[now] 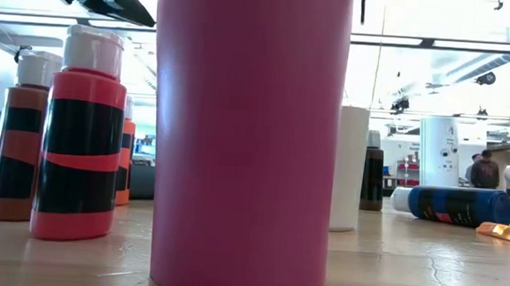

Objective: Pick & Place Paint Supplies
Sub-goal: Put the gold paint brush into the red cup

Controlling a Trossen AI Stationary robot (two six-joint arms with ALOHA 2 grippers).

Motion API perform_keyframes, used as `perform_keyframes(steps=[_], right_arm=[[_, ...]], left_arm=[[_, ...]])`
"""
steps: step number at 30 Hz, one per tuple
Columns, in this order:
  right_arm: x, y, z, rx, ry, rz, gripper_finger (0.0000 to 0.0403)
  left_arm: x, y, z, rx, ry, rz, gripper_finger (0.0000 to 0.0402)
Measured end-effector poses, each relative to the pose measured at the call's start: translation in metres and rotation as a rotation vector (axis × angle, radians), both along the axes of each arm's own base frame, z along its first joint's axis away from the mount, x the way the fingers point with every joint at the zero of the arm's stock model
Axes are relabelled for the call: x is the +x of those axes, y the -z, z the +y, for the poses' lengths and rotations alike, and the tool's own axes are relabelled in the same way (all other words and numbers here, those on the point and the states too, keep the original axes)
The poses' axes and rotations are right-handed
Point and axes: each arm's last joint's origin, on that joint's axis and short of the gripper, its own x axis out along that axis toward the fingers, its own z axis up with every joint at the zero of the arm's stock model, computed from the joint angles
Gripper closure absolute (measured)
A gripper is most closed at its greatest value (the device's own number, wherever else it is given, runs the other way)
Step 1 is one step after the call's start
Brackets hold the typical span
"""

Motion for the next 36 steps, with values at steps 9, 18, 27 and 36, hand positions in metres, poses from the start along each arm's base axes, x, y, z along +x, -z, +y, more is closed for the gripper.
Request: perform_keyframes(steps=[9, 18, 27, 36], right_arm=[[0.022, 0.006, 0.048, -0.014, -0.158, -0.078, 0.0395], [0.045, 0.006, 0.082, -0.009, -0.218, -0.087, 0.0395], [0.082, 0.011, 0.106, -0.014, -0.247, -0.044, 0.0395], [0.107, 0.018, 0.125, -0.008, -0.270, -0.007, 0.0395]], left_arm=[[0.000, 0.009, 0.000, -0.007, 0.018, 0.025, 0.0248], [-0.001, 0.014, 0.000, 0.001, 0.017, 0.040, 0.0248], [-0.001, 0.015, 0.000, 0.003, 0.016, 0.043, 0.0248], [-0.001, 0.015, 0.000, 0.000, 0.017, 0.040, 0.0248]])
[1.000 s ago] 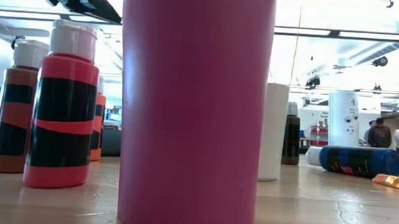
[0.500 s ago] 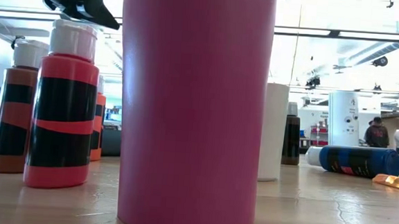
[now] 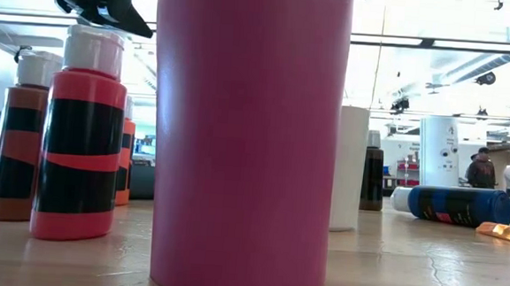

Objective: Pick & Place Paint Supplies
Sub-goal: Put the gold paint brush into the red cup

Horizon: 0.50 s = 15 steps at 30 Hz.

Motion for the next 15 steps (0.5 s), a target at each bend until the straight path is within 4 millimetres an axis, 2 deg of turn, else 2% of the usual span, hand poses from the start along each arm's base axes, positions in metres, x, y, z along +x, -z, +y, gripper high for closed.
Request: perform_keyframes(steps=[11, 15], right_arm=[[-0.002, 0.019, 0.028, 0.017, -0.029, -0.040, 0.0395], [0.004, 0.035, 0.036, 0.025, -0.039, -0.015, 0.0395]], left_arm=[[0.000, 0.001, 0.000, -0.006, -0.001, -0.007, 0.0248], [0.000, 0.001, 0.000, -0.030, -0.007, -0.040, 0.0248]])
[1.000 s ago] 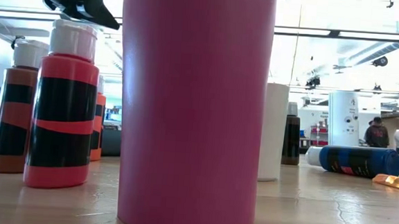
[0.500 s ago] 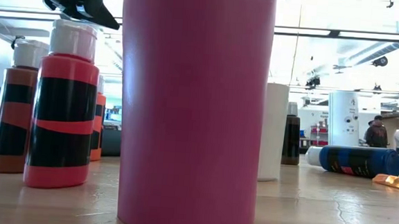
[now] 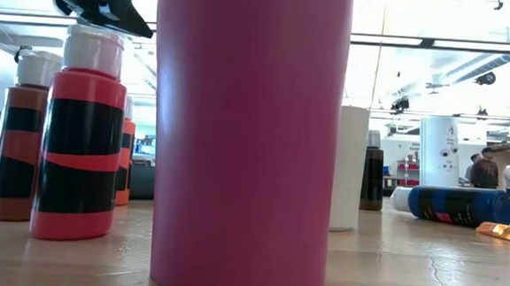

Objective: Pick & Place Paint Supplies
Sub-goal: Put the gold paint brush into the red cup

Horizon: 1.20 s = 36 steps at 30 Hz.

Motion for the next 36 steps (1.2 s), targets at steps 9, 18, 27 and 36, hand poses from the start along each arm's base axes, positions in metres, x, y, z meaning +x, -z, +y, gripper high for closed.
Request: perform_keyframes(steps=[9, 18, 27, 36], right_arm=[[0.019, 0.038, 0.012, 0.002, -0.001, 0.072, 0.0395], [0.023, 0.051, 0.013, 0.008, 0.036, 0.116, 0.0395], [0.018, 0.068, 0.007, -0.004, 0.132, 0.156, 0.0395], [0.012, 0.082, 0.003, 0.047, 0.155, 0.199, 0.0395]], left_arm=[[0.000, 0.000, 0.000, -0.020, -0.006, -0.028, 0.0248], [0.000, 0.001, 0.000, -0.043, -0.006, -0.053, 0.0248], [0.001, 0.001, -0.001, -0.065, 0.034, -0.030, 0.0248], [0.001, 0.001, -0.001, -0.069, 0.034, -0.035, 0.0248]])
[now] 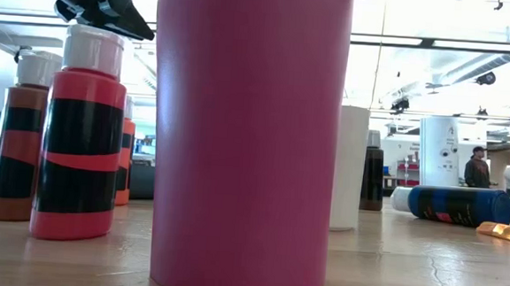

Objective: Pick & Place Paint Supplies
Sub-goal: Put the gold paint brush into the red cup

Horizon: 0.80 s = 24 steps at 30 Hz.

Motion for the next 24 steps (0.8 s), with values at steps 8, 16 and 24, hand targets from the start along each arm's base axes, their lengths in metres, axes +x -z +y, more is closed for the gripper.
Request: perform_keyframes(steps=[8, 16, 24], right_arm=[[-0.002, 0.006, -0.002, 0.008, 0.023, 0.029, 0.0395], [-0.005, 0.014, -0.004, 0.010, 0.043, 0.060, 0.0395], [-0.007, 0.018, -0.005, 0.015, 0.047, 0.081, 0.0390]], left_arm=[[0.000, 0.000, 0.000, -0.001, 0.000, -0.002, 0.0248], [0.000, 0.000, 0.000, -0.002, 0.000, -0.005, 0.0248], [0.000, 0.000, 0.000, -0.003, 0.001, -0.004, 0.0248]])
